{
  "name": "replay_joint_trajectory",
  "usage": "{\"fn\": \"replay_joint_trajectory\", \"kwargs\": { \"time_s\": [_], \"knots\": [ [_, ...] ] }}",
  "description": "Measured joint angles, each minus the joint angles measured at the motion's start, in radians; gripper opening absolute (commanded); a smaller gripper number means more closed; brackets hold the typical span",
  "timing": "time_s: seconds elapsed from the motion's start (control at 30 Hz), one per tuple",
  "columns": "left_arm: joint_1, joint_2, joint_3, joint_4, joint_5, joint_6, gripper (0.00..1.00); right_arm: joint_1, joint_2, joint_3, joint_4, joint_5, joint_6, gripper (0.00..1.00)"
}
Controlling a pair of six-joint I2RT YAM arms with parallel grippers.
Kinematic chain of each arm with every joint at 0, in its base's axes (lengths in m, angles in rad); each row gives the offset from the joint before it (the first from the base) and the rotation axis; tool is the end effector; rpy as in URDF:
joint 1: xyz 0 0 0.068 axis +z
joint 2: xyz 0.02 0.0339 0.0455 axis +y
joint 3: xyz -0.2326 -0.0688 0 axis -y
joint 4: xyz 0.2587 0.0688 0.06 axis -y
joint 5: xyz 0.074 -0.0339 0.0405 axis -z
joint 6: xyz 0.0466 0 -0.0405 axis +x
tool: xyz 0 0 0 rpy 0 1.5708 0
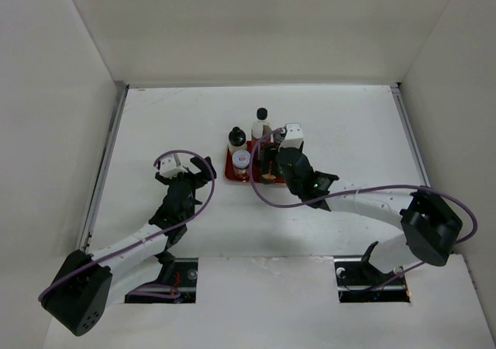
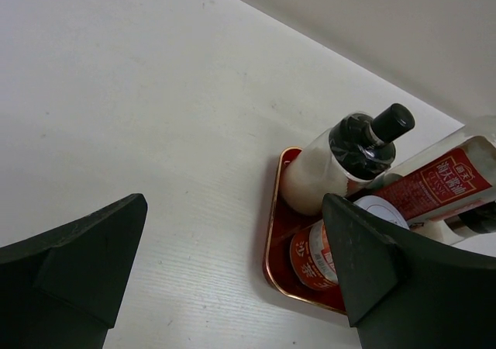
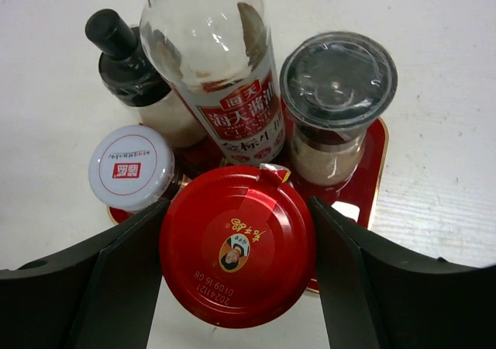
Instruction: Organize the condiment bottles
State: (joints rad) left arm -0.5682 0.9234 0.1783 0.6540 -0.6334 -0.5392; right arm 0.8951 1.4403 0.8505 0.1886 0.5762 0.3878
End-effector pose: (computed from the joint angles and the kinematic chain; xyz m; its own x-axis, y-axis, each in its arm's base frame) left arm 0.2017 -0.0960 0.1576 -0.0334 -0.4697 -0.8822 -0.0935 0.8803 -0.4651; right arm 0.2338 0.2511 0.2059 -0.3549 0.0642 -0.9327 -0.2229 0.9630 0.1512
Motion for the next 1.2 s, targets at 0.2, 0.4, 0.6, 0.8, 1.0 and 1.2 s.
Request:
{"fn": "replay_joint_trajectory", "kwargs": {
  "time_s": [0.2, 0.4, 0.6, 0.8, 1.0, 1.2],
  "knots": [
    [-0.002, 0.039, 0.0, 0.0, -0.012, -0.001, 1.0, -0.01, 0.036, 0.011, 0.047, 0.002, -0.029, 0.49],
    [-0.005, 0.089, 0.005, -0.008, -0.021, -0.004, 1.0, -0.017, 0.095, 0.015, 0.07, 0.009, -0.052, 0.52],
    [-0.005, 0.095, 0.02, -0.014, -0.035, -0.01, 1.0, -0.018, 0.124, 0.026, 0.105, 0.023, -0.064, 0.79],
    [-0.008, 0.116, 0.062, -0.048, -0.041, -0.013, 1.0, -0.017, 0.116, 0.026, 0.126, 0.026, -0.058, 1.0],
    [-0.009, 0.155, 0.113, -0.102, -0.042, -0.016, 1.0, -0.017, -0.049, -0.032, 0.143, 0.037, -0.055, 1.0],
    [-0.011, 0.119, 0.151, -0.195, -0.043, -0.016, 1.0, -0.017, -0.257, -0.158, 0.187, 0.084, -0.034, 1.0]
  ]
}}
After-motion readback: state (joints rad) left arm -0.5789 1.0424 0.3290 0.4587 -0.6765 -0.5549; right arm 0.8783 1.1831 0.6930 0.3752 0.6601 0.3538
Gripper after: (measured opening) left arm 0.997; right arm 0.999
